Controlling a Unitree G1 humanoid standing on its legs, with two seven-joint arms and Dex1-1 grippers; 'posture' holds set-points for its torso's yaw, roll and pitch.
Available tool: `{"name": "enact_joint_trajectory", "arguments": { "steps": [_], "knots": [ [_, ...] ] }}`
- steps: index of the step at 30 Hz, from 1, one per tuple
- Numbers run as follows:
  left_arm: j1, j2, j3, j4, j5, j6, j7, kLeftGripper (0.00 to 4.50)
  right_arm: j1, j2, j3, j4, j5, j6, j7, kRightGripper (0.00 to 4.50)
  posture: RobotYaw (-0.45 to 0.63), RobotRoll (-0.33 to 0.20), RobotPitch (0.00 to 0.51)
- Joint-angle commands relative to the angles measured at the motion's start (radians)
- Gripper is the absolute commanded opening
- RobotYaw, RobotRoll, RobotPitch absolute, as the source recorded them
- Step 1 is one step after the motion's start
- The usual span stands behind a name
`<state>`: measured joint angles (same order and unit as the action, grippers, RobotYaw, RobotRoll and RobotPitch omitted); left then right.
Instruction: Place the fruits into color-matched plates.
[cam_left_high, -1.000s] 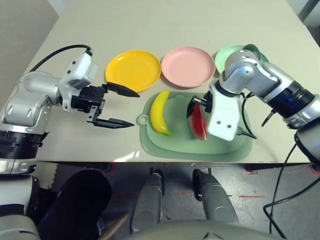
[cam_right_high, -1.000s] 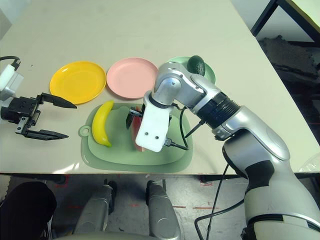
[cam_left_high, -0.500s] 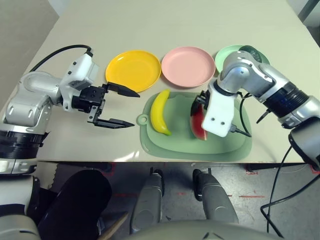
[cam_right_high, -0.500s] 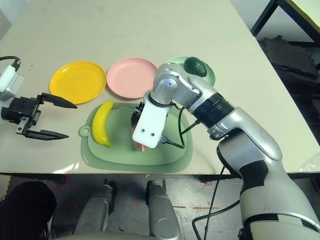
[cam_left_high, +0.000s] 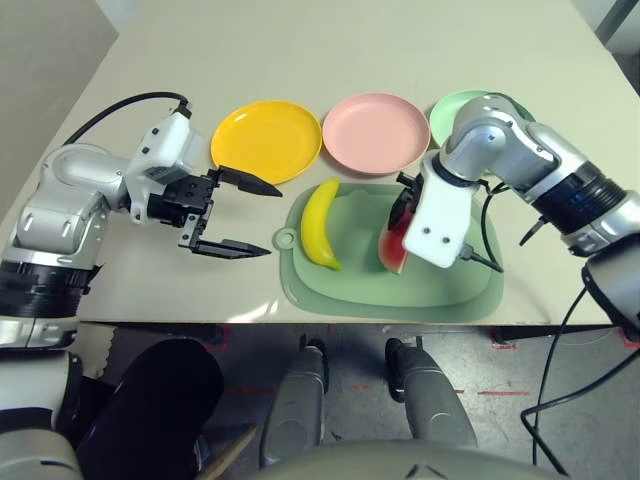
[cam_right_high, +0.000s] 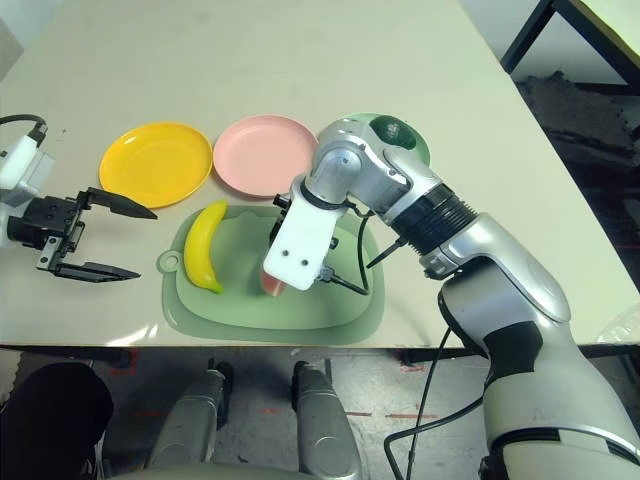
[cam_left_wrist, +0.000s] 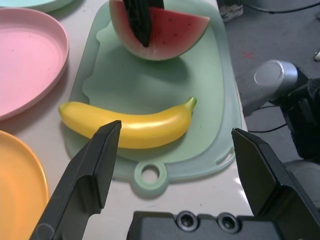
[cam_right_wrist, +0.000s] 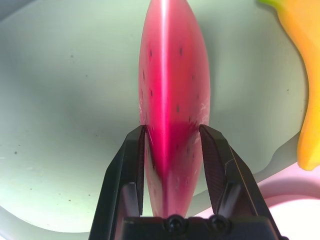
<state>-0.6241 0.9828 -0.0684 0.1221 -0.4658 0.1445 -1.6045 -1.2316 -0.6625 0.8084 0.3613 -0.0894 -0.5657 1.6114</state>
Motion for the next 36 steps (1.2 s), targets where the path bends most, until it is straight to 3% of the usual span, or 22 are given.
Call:
{"name": "enact_joint_trajectory", "arguments": {
  "steps": [1,14,17,24,30,36],
  "knots": [
    [0.000,-0.002,-0.014,0.012,0.019,-0.010,-0.010,4.50,-0.025,-0.003,0.020,-0.012,0.033,0.019,0.003,1.68,-0.07,0.000,0.286],
    [-0.003,-0.002,-0.012,0.028,0.033,-0.012,-0.010,4.50,-0.113,0.028,0.015,0.087,0.058,0.045,0.003,1.68,-0.07,0.000,0.287],
    [-0.009,-0.012,-0.001,0.030,0.040,0.014,0.002,4.50,-0.155,0.072,-0.023,0.176,0.038,0.053,0.003,1.68,-0.07,0.000,0.287],
    [-0.062,-0.031,0.003,0.002,0.048,0.163,0.092,4.50,-0.299,0.210,-0.115,0.491,-0.102,-0.002,-0.107,1.68,-0.06,0.000,0.287],
    [-0.130,-0.079,-0.032,-0.028,0.188,0.253,0.312,4.50,-0.407,0.290,-0.100,0.786,-0.296,-0.030,-0.395,1.68,-0.06,0.000,0.285],
    [-0.174,-0.146,-0.044,-0.065,0.263,0.396,0.501,4.50,-0.416,0.342,-0.095,0.924,-0.421,0.017,-0.572,1.68,-0.05,0.000,0.286]
  ]
}}
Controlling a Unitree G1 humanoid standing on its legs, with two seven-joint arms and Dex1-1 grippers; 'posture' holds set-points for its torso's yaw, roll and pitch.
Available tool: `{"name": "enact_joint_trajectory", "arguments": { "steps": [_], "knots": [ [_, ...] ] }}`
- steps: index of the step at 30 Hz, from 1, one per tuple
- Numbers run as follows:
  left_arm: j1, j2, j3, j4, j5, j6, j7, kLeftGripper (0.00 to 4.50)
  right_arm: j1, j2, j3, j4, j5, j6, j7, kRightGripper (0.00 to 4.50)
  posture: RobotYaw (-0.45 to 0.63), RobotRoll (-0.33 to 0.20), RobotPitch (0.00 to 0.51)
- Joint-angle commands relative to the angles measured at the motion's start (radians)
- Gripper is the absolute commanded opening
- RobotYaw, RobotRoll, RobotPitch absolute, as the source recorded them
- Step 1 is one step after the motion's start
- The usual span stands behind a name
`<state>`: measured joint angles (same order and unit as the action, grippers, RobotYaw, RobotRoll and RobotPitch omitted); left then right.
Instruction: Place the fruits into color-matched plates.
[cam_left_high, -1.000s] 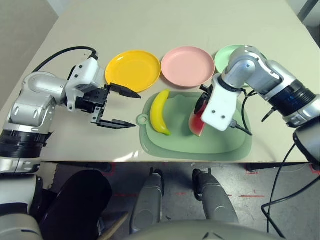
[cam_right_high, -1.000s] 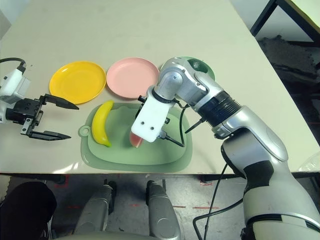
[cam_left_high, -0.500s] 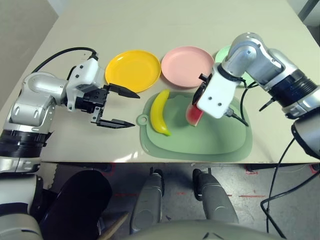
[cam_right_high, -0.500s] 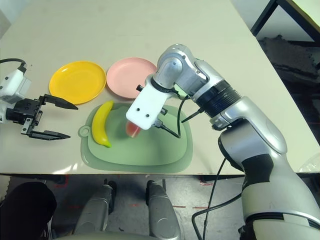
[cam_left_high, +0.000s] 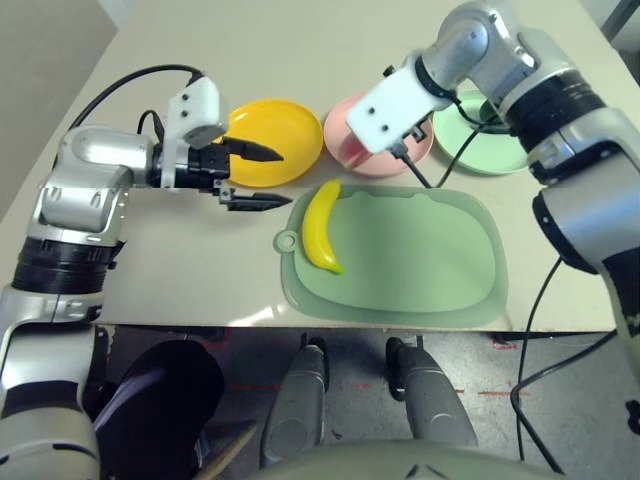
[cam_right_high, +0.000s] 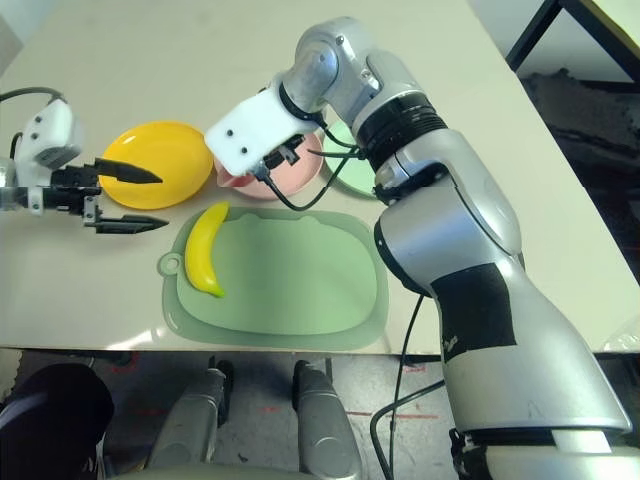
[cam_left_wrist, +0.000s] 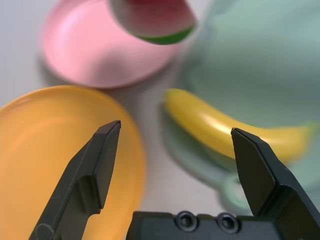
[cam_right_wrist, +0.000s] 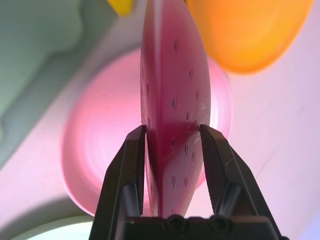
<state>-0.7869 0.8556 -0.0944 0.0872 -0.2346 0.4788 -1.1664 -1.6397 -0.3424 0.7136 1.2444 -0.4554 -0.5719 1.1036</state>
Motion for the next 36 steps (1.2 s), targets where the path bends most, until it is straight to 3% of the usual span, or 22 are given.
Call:
{"name": "enact_joint_trajectory", "arguments": {
  "steps": [1,17,25,36],
  "knots": [
    [-0.015,-0.026,-0.020,-0.035,0.038,0.078,0.079,4.50,-0.005,0.027,-0.001,0.052,-0.069,0.031,-0.081,1.68,-0.05,0.000,0.286],
    [-0.015,-0.021,-0.016,-0.049,0.070,0.103,0.114,4.50,0.039,0.067,-0.025,0.099,-0.172,0.078,-0.173,1.68,-0.02,0.000,0.299],
    [-0.019,-0.024,-0.016,-0.038,0.070,0.094,0.104,4.50,0.024,0.060,-0.049,0.099,-0.181,0.067,-0.201,4.47,-0.03,0.000,0.297],
    [-0.031,-0.027,-0.018,-0.020,0.072,0.079,0.087,4.50,-0.035,0.013,-0.093,0.092,-0.170,0.046,-0.178,4.47,-0.05,0.000,0.294]
  ]
}}
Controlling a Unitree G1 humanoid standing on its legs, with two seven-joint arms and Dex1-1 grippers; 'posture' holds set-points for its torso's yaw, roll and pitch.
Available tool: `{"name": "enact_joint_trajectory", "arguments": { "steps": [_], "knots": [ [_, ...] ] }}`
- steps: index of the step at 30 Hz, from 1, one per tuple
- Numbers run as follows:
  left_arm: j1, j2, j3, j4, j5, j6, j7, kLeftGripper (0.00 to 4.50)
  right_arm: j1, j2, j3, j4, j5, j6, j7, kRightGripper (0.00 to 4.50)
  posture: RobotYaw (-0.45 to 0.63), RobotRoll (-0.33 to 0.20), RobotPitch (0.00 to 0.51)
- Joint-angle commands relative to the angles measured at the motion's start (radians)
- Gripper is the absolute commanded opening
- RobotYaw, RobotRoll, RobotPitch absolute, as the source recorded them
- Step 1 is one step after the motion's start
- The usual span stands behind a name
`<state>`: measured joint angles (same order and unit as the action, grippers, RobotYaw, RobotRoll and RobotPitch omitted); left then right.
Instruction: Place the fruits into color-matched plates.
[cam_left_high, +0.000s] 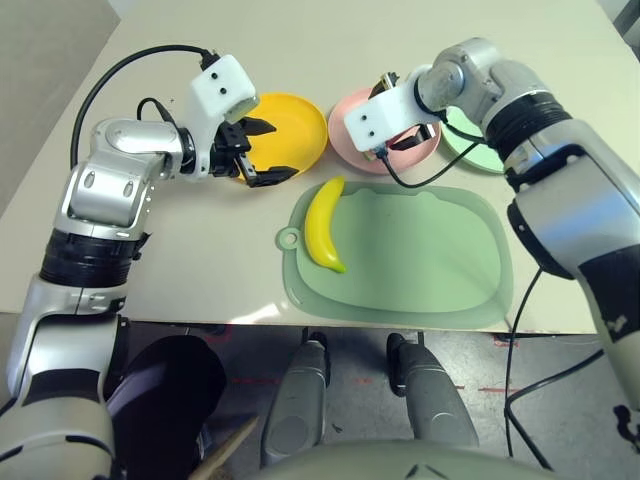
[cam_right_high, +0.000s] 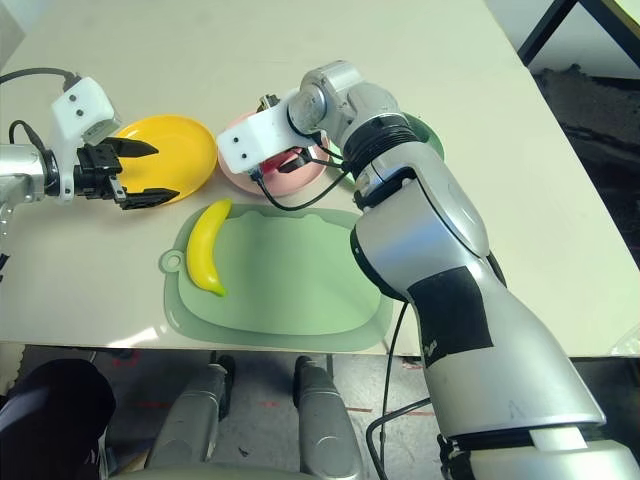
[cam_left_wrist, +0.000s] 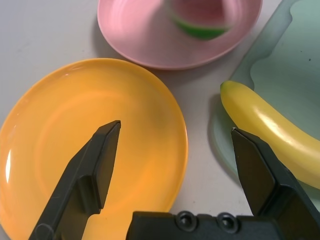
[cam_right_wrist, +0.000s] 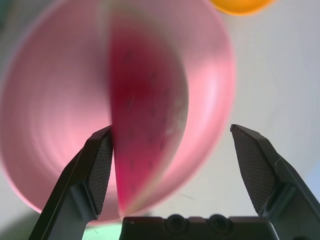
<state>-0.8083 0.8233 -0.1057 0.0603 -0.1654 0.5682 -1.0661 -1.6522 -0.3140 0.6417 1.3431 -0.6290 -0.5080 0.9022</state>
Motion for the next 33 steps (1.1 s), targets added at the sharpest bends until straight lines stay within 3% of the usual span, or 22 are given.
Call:
{"name": "enact_joint_trajectory", "arguments": {
  "steps": [1,11,16,19,23,27,33],
  "knots": [
    [-0.012,0.005,-0.007,0.009,0.003,-0.012,-0.015,4.50,-0.025,-0.024,-0.025,-0.009,0.003,-0.025,0.033,4.47,-0.05,0.000,0.294],
    [-0.027,-0.001,-0.015,0.029,0.008,-0.050,-0.036,4.50,0.007,-0.099,-0.071,-0.039,0.040,-0.087,0.195,4.47,-0.06,0.000,0.289],
    [-0.011,0.025,-0.015,0.048,0.025,-0.131,-0.071,4.50,0.056,-0.124,-0.219,-0.114,0.227,-0.032,0.401,4.47,-0.04,0.000,0.293],
    [0.018,0.044,-0.008,0.049,0.028,-0.175,-0.091,4.50,0.117,-0.157,-0.298,-0.219,0.333,0.092,0.511,4.47,-0.02,0.000,0.296],
    [0.045,0.066,-0.002,0.060,0.027,-0.216,-0.115,4.50,0.278,-0.214,-0.417,-0.524,0.499,0.451,0.599,4.47,-0.03,0.000,0.302],
    [0.031,0.073,-0.006,0.134,0.043,-0.316,-0.148,4.50,0.567,-0.256,-0.549,-0.981,0.722,0.865,0.587,4.47,-0.04,0.000,0.311],
    [-0.023,0.090,-0.037,0.276,0.105,-0.541,-0.219,4.50,0.882,-0.257,-0.684,-1.321,0.928,1.073,0.460,4.47,-0.05,0.000,0.320]
  ]
}}
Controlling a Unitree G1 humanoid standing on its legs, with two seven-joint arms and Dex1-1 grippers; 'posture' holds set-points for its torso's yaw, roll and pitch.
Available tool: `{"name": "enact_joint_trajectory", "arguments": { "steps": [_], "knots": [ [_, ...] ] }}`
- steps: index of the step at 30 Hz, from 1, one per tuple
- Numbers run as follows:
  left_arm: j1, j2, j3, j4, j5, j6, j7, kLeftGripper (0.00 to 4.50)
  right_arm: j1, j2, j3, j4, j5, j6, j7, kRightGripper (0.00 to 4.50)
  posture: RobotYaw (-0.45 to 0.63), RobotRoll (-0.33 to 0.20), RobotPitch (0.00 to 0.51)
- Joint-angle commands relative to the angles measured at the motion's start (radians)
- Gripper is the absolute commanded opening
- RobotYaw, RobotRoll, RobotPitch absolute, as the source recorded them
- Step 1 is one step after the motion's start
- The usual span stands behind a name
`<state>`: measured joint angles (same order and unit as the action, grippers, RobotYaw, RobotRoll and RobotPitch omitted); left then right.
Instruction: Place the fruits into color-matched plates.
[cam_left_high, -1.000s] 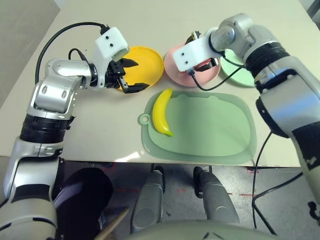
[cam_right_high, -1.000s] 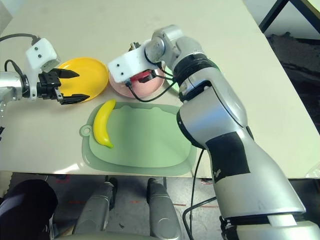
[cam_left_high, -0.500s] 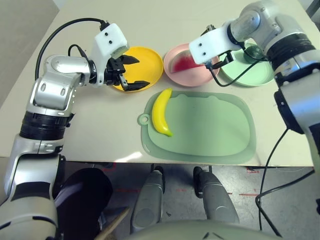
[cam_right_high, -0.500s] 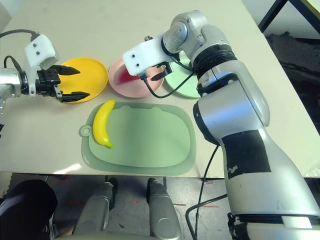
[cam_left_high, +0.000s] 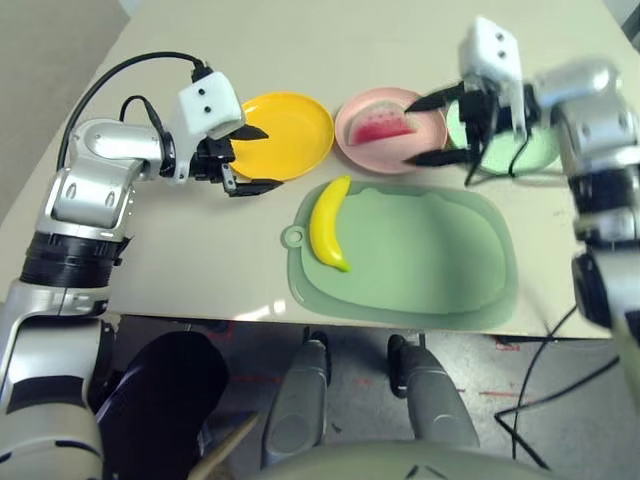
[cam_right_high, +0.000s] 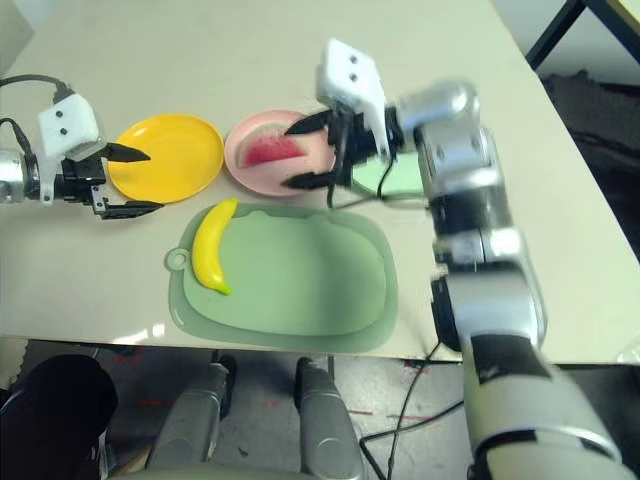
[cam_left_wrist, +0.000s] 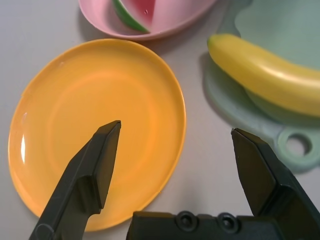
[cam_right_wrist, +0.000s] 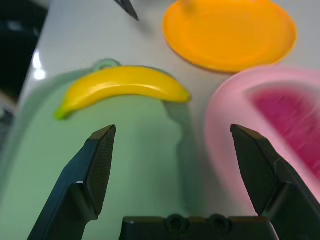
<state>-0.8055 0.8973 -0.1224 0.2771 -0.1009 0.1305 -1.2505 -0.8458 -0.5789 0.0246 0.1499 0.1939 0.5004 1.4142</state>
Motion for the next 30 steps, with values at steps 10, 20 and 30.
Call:
{"name": "enact_joint_trajectory", "arguments": {
  "steps": [10,20,30],
  "knots": [
    [-0.175,0.011,-0.115,0.315,0.184,-0.550,-0.127,4.50,0.464,0.057,-0.134,-0.222,0.236,-0.247,-0.088,4.47,-0.05,0.000,0.320],
    [-0.319,-0.068,-0.275,0.427,0.062,-0.971,-0.364,4.50,0.514,0.080,-0.123,-0.119,0.280,-0.475,-0.054,4.47,-0.06,0.000,0.311],
    [-0.451,-0.193,-0.476,0.535,0.050,-1.170,-0.364,4.50,0.602,0.035,-0.079,-0.066,0.236,-0.654,-0.008,4.47,-0.09,0.000,0.307]
  ]
}}
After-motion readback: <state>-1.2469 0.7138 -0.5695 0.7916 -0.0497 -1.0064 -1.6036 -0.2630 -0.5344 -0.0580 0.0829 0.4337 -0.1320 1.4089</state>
